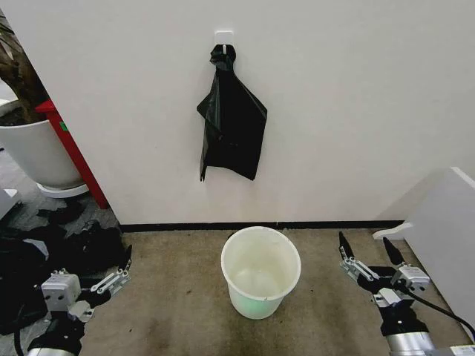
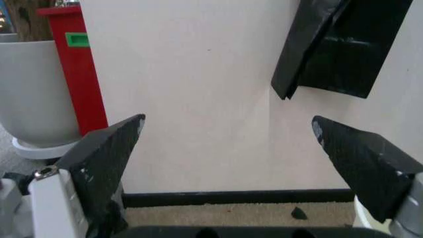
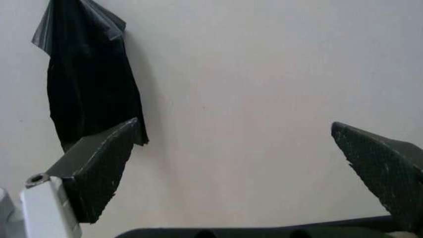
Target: Place the garbage bag over the trash bin.
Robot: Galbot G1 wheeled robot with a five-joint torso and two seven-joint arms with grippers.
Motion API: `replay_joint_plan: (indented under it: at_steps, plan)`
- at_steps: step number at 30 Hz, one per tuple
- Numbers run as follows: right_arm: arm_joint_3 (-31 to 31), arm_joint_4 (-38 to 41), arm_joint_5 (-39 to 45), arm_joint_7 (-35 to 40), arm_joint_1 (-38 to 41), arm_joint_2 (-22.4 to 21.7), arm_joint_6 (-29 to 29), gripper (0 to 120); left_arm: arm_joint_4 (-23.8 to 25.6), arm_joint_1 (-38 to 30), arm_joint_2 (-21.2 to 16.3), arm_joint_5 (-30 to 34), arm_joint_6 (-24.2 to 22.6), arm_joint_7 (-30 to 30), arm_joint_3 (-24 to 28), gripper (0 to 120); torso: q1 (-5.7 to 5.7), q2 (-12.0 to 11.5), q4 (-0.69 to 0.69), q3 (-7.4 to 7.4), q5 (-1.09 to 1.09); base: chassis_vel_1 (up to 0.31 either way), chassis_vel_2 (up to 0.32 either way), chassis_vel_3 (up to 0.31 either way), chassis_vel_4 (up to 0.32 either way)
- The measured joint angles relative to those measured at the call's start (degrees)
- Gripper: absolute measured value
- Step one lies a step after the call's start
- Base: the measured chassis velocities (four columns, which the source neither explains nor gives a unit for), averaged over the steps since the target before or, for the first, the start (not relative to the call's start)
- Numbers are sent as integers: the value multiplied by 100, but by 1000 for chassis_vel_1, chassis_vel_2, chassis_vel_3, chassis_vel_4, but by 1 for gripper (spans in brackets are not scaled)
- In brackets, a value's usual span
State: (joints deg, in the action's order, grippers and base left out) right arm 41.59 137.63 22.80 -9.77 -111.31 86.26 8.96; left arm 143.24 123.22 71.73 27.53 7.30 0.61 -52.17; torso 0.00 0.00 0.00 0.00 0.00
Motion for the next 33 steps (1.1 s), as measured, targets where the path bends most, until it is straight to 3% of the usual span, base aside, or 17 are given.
replay_joint_plan:
  at_steps: [33]
  plan:
    - [0,0,0,0,0,0,0,100,0,0,0,0,0,0,0,100,0,0,0,0,0,0,0,0,0]
